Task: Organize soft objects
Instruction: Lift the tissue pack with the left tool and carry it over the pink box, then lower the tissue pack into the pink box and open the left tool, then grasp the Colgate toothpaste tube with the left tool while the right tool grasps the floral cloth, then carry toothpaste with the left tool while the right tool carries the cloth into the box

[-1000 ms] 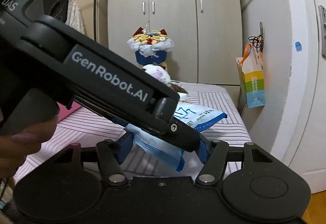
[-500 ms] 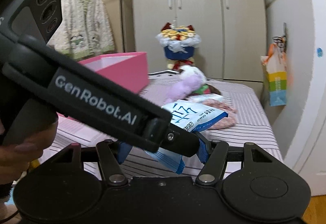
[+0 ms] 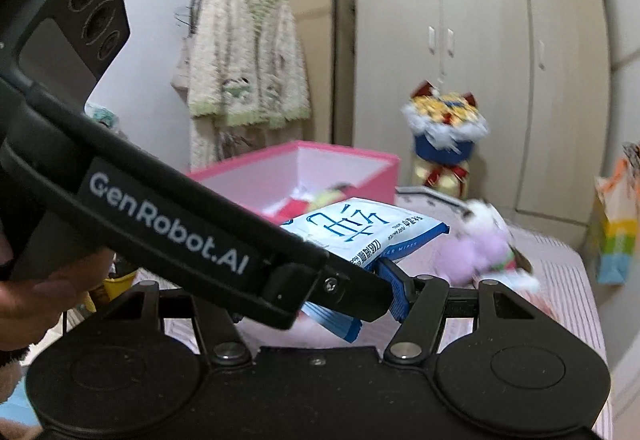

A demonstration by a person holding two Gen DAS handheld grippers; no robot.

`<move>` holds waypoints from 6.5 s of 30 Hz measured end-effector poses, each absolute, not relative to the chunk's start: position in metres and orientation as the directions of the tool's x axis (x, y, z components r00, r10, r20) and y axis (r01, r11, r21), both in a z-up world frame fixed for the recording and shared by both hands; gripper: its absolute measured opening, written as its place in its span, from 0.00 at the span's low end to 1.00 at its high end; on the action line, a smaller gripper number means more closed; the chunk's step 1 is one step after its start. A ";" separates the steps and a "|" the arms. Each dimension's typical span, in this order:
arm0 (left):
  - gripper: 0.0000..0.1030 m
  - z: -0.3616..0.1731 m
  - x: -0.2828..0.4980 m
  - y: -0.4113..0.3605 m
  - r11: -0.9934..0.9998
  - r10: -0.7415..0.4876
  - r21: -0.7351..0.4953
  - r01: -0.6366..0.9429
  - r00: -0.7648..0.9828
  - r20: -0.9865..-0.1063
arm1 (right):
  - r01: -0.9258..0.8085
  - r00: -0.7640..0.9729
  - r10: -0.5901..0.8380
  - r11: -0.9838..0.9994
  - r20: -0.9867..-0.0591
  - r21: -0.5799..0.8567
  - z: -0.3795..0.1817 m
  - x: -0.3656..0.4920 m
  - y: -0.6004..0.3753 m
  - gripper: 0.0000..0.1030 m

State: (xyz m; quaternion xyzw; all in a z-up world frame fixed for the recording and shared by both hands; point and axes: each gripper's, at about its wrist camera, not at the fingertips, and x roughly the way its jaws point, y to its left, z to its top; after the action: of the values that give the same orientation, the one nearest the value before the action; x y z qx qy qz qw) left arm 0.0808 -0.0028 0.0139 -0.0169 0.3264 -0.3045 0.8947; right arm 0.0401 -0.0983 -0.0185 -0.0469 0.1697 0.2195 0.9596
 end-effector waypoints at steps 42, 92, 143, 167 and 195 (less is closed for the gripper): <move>0.64 -0.003 0.259 0.145 0.917 -0.397 -0.334 0.217 0.568 -0.721 | -0.592 0.620 0.480 0.805 -0.620 0.032 -0.005 0.228 0.042 0.78; 0.82 0.052 0.100 0.004 0.765 -0.562 -0.160 0.624 0.525 -0.639 | -0.293 0.792 0.311 0.948 -0.526 0.120 0.035 0.083 -0.237 0.81; 0.31 -0.101 0.204 -0.131 0.807 -0.490 -0.114 0.580 0.548 -0.678 | -0.331 0.706 0.291 0.942 -0.646 0.062 -0.115 0.205 -0.284 0.89; 0.23 -0.109 0.183 -0.137 0.876 -0.413 -0.057 0.479 0.683 -0.603 | -0.224 0.823 0.213 0.974 -0.526 0.043 -0.111 0.132 -0.256 0.19; 0.23 -0.082 0.148 -0.074 0.822 -0.566 -0.297 0.486 0.643 -0.516 | -0.158 0.857 0.193 0.981 -0.478 0.113 -0.099 0.075 -0.216 0.20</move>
State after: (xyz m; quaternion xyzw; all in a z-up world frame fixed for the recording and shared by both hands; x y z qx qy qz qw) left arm 0.1484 -0.0742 -0.0819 -0.0655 0.3063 -0.2910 0.9040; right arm 0.0750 -0.2155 -0.0995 0.0348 0.2514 0.0913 0.9629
